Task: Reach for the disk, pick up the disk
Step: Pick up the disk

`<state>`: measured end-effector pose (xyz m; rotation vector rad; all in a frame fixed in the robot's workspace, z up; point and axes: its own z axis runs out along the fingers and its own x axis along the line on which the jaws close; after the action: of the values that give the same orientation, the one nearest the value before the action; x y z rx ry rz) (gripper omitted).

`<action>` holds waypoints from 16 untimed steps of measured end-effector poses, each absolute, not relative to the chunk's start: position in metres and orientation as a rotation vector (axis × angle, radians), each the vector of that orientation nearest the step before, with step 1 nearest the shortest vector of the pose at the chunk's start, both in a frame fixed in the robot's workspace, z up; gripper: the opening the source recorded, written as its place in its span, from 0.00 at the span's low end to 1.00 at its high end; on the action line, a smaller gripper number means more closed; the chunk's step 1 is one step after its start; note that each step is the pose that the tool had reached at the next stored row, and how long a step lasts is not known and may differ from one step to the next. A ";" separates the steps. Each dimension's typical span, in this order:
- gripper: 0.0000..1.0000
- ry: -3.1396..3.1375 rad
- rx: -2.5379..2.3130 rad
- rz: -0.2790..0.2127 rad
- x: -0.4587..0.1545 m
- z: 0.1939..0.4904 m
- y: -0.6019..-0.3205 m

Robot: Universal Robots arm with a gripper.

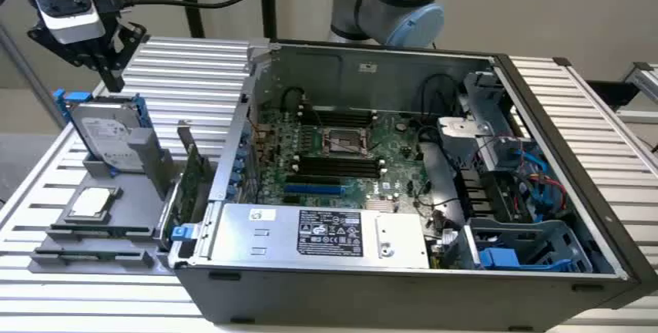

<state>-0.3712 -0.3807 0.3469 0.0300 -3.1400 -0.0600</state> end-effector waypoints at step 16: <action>0.11 -3.140 0.030 -0.060 -0.376 0.347 -0.381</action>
<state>-0.3763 -0.3807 0.3469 0.0298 -3.1400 -0.0599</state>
